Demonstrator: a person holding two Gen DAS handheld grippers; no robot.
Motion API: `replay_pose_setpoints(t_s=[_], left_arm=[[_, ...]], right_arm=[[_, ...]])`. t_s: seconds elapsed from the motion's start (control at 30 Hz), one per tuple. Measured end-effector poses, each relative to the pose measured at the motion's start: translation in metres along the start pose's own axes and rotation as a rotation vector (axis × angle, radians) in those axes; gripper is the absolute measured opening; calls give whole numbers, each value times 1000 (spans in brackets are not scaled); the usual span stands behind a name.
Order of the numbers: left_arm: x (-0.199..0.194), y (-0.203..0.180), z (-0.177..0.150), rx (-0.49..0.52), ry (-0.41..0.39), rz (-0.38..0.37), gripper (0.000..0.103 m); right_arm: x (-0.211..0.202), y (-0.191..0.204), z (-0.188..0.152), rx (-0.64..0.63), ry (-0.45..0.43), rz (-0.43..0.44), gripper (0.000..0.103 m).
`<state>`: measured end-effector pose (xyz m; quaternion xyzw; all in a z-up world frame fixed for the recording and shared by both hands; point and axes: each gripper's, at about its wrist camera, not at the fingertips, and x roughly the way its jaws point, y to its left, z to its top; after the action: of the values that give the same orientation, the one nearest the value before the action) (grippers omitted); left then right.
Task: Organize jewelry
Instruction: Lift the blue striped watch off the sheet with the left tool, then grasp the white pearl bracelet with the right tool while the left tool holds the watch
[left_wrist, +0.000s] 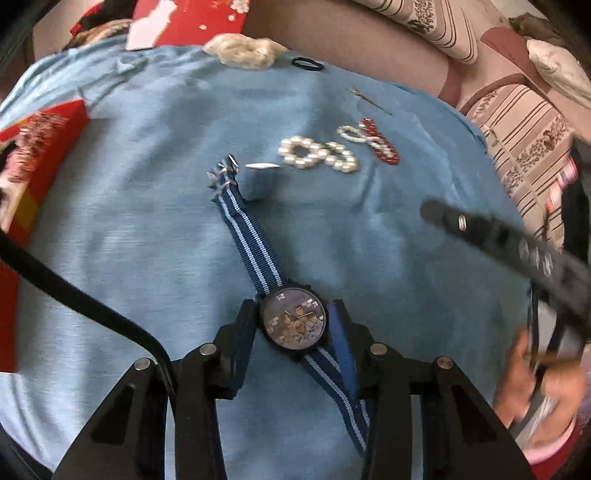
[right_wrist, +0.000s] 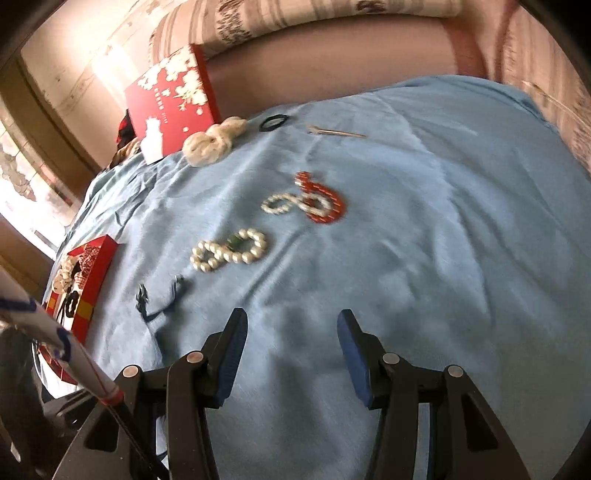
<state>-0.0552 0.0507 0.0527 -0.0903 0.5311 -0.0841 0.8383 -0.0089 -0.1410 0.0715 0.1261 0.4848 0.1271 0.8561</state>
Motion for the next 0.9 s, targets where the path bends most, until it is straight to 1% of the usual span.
replay_pose_setpoints(t_s=[0.03,0.1,0.17,0.3,0.33,0.43,0.5,0.57,0.67,0.8,0.9], left_arm=[[-4,8,-2,1,2,7,39],[-10,26,-5,-11,16,-13,39],[-15,40,-7,-30,24,-36,39],[-17,49,-9,-53,26,-63,39],[-17,48,-9,-53,24,-64,39],[-15,46,-12,-40,8,-55,39],[-16,45,-14,-35,-9,-49,39],[-16,45,-16,-31,-22,-44,39],[-16,45,-19,-18,-34,-34,39],[-12,40,-18,3,-49,-10,39],[-11,37,-19,19,-60,10,39]], right_arm=[[5,7,4,-21,2,7,55],[15,21,12,-75,9,17,55],[25,34,19,-138,9,5,55],[44,50,29,-243,28,-26,54],[44,50,32,-261,20,-39,54],[42,41,44,-263,-7,-77,53],[45,33,53,-253,-5,-93,44],[50,26,59,-249,-2,-114,43],[61,23,66,-258,15,-112,35],[77,24,75,-278,23,-131,35],[92,22,80,-292,37,-176,35]])
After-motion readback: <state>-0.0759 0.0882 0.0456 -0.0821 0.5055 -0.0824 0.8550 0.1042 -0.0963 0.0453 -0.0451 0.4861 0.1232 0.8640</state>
